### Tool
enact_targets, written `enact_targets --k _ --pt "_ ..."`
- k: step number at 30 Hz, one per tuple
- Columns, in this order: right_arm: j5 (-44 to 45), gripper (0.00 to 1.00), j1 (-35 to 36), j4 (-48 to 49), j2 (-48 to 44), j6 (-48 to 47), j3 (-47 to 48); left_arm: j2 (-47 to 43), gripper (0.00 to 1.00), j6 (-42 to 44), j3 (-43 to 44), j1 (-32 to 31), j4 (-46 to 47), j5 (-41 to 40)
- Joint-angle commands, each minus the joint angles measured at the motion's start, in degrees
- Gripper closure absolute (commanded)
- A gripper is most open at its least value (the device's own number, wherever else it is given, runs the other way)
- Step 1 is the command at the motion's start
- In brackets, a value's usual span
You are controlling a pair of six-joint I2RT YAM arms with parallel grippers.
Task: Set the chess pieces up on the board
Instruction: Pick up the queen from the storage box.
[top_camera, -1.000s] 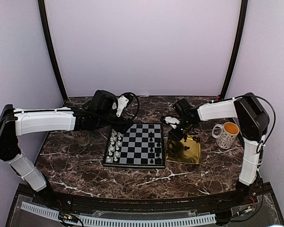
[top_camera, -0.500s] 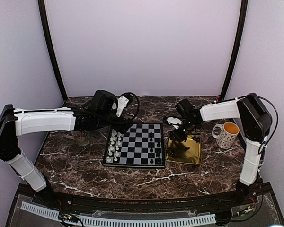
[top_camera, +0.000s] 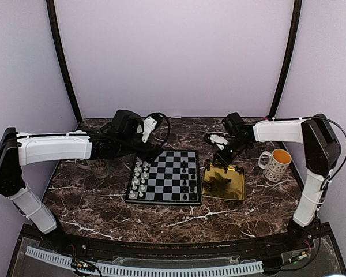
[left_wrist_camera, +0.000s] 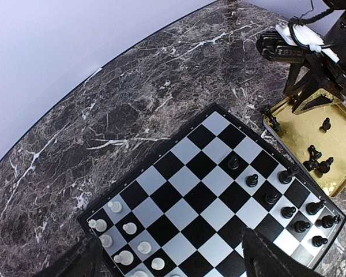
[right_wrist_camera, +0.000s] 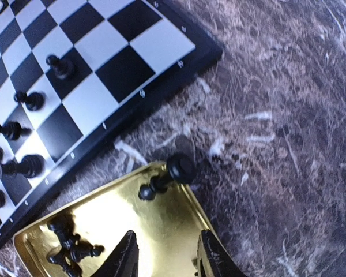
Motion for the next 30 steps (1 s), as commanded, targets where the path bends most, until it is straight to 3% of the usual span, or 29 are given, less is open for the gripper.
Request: enact_targets --k 1,16,30 --pt "-6.42 0.64 -0.12 0.43 4.68 4.34 6.25 -0.91 0.14 -0.59 1.51 -0.18 -0.45 0.43" --pt "-11.36 0.62 -2.06 -6.31 14.49 8.14 16.93 -1.69 0.14 0.11 1.49 -0.34 -0.62 0.20" --pt "-17.13 0.70 -4.07 -7.71 18.08 10.48 18.90 -1.27 0.14 0.12 1.52 -0.43 -0.70 0.31"
